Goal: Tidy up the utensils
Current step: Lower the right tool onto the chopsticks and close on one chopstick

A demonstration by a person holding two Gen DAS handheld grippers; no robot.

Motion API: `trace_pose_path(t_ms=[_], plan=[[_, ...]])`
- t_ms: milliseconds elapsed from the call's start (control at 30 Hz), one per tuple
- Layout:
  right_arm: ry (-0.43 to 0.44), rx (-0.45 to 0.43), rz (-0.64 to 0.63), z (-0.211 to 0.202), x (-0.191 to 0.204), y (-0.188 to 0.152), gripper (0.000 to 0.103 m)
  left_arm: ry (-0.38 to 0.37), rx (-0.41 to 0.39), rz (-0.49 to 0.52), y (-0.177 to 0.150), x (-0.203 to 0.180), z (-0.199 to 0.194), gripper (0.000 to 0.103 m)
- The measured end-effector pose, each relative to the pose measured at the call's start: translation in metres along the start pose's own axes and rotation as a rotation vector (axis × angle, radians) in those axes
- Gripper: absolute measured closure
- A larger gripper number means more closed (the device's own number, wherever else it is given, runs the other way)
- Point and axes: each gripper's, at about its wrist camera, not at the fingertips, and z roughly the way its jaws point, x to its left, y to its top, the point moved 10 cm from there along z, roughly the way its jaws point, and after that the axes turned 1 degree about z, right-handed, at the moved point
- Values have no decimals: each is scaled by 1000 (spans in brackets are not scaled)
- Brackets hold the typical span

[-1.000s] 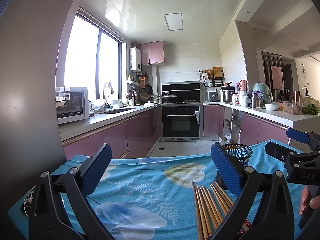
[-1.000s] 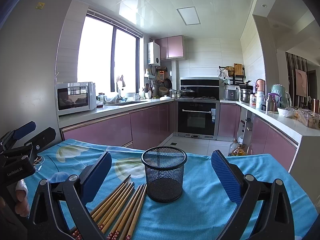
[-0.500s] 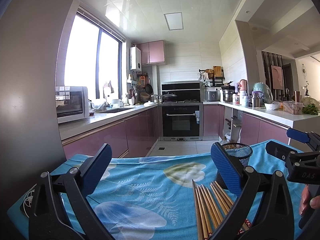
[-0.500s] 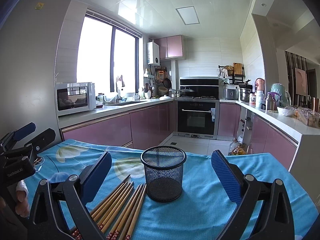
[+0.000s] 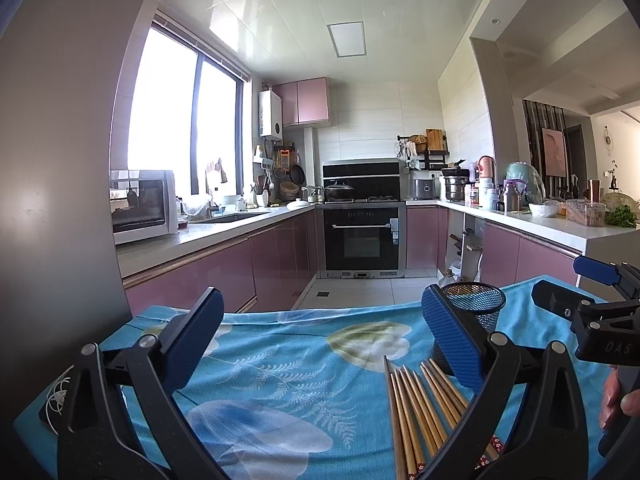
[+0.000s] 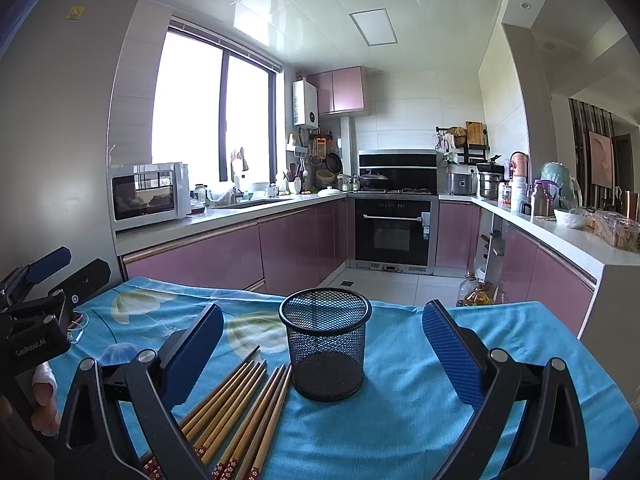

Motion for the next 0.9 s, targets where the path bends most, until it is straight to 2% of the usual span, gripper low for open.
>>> trace_pose_path(t_ms=[233,400,500,633,833,900], plan=[[7,21,4,0,-2,-1,7,-8,17,7,-11,-3,4,6],[28,71,-13,6,2,-7,7,-21,50,3,-17,0,10,6],[43,159,-28,17,5,-21,7,-48,104,16,-24,-1,17,6],[56,295,-65,34,11,-47,8,-93,230,54,-46,-8,34,6],[107,474,-112,53,28,-88,27,-150,413,113,-85,-21,54,7],[110,524,-121,58,31,-99,39,-170,462,131,-98,-24,62,13]])
